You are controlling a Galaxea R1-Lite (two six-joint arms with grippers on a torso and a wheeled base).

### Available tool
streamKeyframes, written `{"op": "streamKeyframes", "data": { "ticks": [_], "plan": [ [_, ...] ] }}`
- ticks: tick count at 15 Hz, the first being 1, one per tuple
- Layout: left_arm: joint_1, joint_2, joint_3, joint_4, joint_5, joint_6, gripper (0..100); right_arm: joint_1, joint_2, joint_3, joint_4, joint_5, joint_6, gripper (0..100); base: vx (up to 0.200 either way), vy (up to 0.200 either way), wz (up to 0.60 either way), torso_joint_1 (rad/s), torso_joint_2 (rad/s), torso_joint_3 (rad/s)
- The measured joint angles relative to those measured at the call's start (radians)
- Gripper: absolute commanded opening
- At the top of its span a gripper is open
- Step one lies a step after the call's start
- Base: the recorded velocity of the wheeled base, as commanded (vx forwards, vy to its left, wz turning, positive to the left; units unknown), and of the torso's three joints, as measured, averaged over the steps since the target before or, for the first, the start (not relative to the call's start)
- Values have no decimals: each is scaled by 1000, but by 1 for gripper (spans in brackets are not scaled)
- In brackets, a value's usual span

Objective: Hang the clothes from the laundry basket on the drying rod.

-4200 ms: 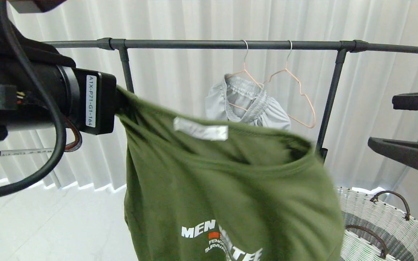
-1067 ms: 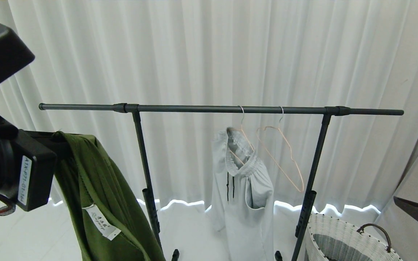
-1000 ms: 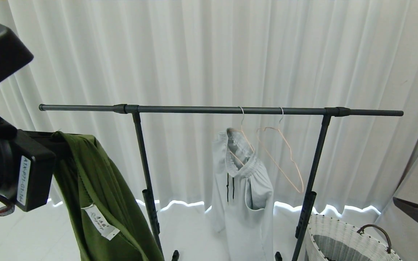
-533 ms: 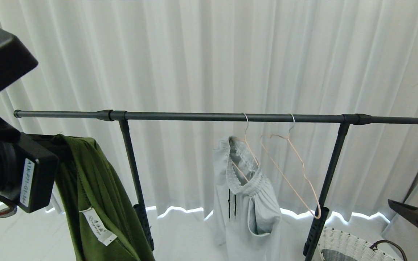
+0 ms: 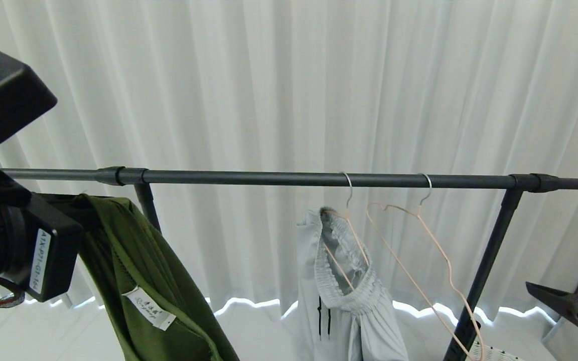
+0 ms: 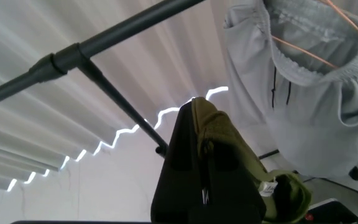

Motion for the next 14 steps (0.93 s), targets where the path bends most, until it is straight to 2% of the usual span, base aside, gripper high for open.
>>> {"op": "streamKeyframes", "data": {
  "ticks": [2, 5, 10, 14],
  "plan": [
    [1, -7, 19, -14, 0, 1, 0, 0, 16, 6, -5, 50, 11, 100, 0, 0, 0, 0, 0, 0],
    [0, -22, 30, -17, 1, 3, 0, 5, 85, 4, -78, 71, 45, 100, 0, 0, 0, 0, 0, 0],
    [-1, -36, 34, -18, 18, 3, 0, 48, 264, -3, -234, 73, 105, 100, 0, 0, 0, 0, 0, 0],
    [-2, -39, 43, -18, 20, 3, 0, 90, 410, -37, -259, 50, 180, 100, 0, 0, 0, 0, 0, 0]
  ]
}}
